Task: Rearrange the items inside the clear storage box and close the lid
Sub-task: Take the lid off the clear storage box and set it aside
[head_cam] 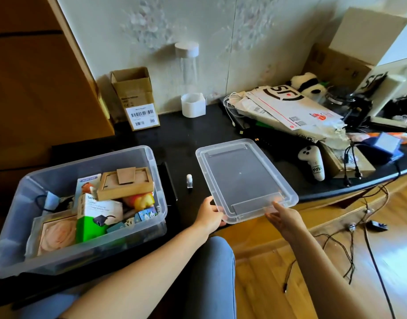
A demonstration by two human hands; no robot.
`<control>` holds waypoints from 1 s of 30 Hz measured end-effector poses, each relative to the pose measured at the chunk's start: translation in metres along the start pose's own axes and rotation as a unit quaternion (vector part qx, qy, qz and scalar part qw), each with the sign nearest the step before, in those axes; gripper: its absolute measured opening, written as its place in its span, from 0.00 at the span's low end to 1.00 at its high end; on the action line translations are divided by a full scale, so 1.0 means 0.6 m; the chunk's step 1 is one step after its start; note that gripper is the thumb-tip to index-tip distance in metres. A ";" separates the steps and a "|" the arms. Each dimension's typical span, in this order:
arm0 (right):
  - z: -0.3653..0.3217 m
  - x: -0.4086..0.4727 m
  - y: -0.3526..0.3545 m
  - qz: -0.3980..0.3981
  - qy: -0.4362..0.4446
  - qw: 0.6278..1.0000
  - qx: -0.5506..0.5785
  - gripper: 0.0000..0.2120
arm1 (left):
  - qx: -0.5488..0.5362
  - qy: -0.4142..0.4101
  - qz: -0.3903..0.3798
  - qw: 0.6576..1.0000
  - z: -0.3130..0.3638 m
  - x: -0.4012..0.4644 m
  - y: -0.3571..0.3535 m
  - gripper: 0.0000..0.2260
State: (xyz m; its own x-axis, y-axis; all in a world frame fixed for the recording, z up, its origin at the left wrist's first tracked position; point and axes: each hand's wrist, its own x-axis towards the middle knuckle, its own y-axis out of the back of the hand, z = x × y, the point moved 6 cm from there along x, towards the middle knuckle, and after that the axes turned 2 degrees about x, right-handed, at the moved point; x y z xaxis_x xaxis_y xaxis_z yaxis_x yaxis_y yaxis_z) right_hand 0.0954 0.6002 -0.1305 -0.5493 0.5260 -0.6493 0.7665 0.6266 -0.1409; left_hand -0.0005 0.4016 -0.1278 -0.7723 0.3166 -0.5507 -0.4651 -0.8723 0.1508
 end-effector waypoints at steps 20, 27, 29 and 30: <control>-0.017 0.002 -0.042 0.099 0.158 0.926 -0.327 0.12 | 0.076 0.024 0.042 0.996 0.013 0.005 0.020 0.22; -0.039 -0.070 -0.151 -0.007 0.256 0.916 -0.309 0.07 | 0.114 -0.127 -0.122 0.978 0.073 -0.107 0.051 0.12; -0.048 -0.097 -0.198 -0.049 0.278 0.910 -0.303 0.06 | 0.102 -0.160 -0.153 0.970 0.095 -0.145 0.081 0.11; -0.050 -0.111 -0.223 -0.068 0.286 0.906 -0.303 0.07 | 0.092 -0.170 -0.149 0.970 0.104 -0.159 0.103 0.10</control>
State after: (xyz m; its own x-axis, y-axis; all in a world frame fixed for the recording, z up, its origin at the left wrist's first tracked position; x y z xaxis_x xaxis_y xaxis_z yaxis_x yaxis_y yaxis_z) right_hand 0.0199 0.4986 -0.0461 -0.8410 0.5232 -0.1378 0.4501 0.8179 0.3585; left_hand 0.0175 0.3404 -0.0145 -0.6754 0.6763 -0.2941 -0.7346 -0.6523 0.1870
